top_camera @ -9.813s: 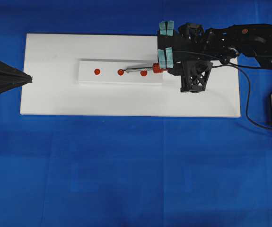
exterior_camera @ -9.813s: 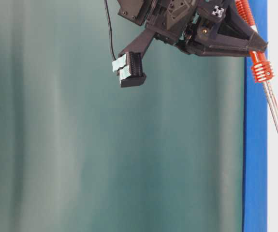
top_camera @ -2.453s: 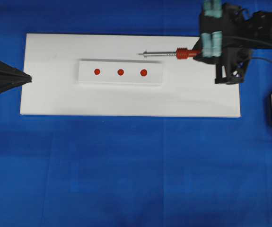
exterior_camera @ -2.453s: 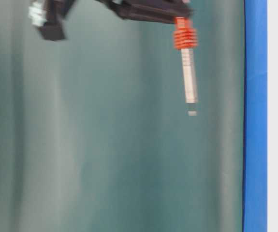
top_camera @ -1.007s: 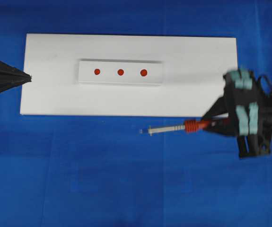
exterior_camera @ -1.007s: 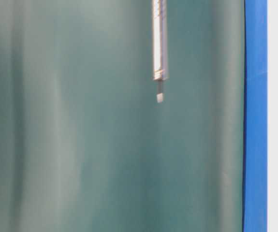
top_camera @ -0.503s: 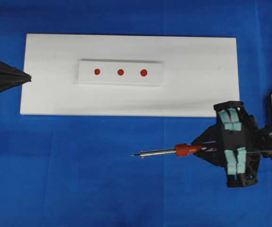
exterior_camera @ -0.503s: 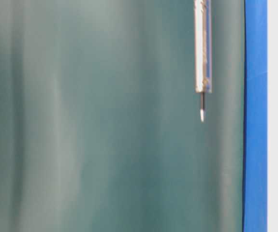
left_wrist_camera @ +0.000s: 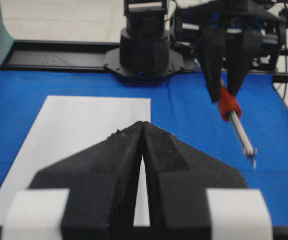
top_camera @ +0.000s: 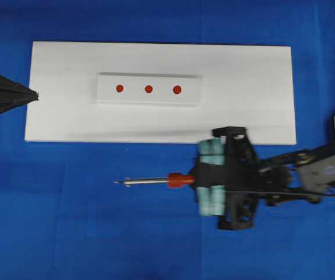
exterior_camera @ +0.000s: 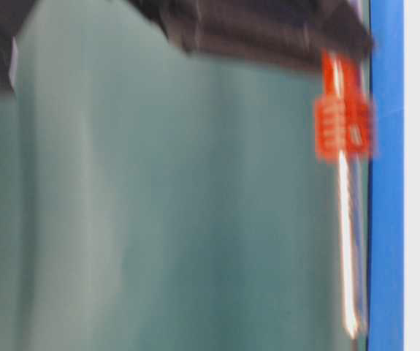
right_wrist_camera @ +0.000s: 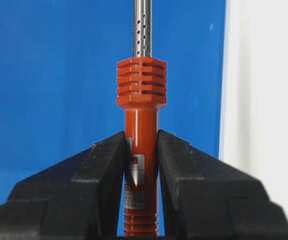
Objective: Touch the tip of the soldering iron to the mark.
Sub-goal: 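Lift the iron and carry it back down onto the blue cloth, then lower the iron onto the cloth at its original spot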
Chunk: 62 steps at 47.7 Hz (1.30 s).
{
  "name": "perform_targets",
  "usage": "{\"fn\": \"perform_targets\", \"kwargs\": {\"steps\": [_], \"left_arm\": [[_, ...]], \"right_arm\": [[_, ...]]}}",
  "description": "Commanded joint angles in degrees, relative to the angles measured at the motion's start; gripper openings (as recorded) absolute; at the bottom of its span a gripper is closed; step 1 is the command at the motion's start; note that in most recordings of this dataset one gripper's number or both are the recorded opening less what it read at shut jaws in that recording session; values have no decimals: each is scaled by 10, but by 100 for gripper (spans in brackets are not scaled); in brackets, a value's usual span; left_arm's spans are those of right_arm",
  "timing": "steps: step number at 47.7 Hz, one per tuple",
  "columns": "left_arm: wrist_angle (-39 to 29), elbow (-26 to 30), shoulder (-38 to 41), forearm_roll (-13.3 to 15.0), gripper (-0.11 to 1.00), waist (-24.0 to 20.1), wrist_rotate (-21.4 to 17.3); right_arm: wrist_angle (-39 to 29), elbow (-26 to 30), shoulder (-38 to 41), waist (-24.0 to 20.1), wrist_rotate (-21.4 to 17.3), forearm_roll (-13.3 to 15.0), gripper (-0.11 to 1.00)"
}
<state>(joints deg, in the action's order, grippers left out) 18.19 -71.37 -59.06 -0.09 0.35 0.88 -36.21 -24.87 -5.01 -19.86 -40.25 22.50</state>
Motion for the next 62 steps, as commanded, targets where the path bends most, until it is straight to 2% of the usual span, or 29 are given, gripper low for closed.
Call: {"fn": "perform_targets", "kwargs": {"steps": [1,12,30,35,52,62], "left_arm": [[6,12,2,-1,0,0,1],[5,13,-2,-1,0,0,1],[2,13,-4,-1,0,0,1],[2,12,-4,-1,0,0,1],[3,13,-4,0,0,0,2],[3,12,-4,-1,0,0,2]], "right_arm": [[4,47,21,9,-1,4,6],[3,98,63,17,1,4,6],[19,95,83,22,-6,4,6],[51,87,96,22,-10,4,6],[229,47,168,26,-44,1,6],[299,38,218,28,-57,0,6]]}}
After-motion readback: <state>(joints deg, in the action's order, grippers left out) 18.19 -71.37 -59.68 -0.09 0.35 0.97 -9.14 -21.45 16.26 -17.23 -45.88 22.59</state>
